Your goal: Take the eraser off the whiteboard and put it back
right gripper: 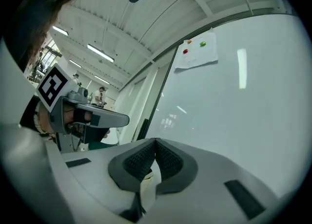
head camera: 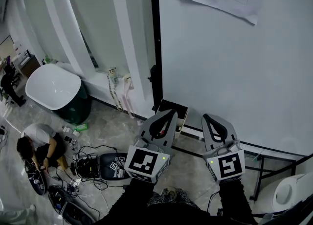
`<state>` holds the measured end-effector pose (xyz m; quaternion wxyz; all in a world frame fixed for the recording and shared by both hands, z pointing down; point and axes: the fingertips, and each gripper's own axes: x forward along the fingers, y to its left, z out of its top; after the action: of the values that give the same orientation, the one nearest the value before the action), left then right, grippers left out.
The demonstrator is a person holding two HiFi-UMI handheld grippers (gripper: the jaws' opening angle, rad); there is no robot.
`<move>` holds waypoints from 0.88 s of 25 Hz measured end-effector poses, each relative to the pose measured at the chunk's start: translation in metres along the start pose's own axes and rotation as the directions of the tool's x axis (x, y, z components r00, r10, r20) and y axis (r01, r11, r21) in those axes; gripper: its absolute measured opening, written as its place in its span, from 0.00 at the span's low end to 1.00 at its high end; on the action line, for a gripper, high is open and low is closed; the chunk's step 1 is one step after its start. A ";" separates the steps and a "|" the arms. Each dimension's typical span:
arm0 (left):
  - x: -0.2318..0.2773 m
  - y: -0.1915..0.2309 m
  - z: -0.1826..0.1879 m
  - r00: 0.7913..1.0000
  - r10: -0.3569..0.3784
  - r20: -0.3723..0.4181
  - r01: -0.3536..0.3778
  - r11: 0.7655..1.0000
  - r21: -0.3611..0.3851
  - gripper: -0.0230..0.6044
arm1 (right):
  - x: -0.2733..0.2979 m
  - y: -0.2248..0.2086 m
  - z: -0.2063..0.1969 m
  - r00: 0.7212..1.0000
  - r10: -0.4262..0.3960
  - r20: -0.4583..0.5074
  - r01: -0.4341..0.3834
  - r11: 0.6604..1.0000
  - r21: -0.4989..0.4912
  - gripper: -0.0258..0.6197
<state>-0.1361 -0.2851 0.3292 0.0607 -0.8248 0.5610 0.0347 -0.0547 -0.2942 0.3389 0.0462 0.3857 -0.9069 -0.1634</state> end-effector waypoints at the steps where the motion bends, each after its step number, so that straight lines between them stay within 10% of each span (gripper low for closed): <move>1: -0.002 -0.004 0.002 1.000 0.001 0.004 -0.001 1.000 0.003 0.05 | -0.003 0.002 0.001 1.000 0.003 0.003 -0.003 1.000 -0.006 0.05; 22: -0.059 -0.098 0.020 0.999 0.031 0.007 -0.031 0.999 0.028 0.05 | -0.113 0.003 0.023 0.997 -0.028 0.065 0.020 0.993 0.112 0.05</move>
<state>-0.0664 -0.1922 0.3230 0.0739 -0.8150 0.5740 0.0305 0.0170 -0.2057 0.3228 -0.0076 0.3930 -0.9109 -0.1257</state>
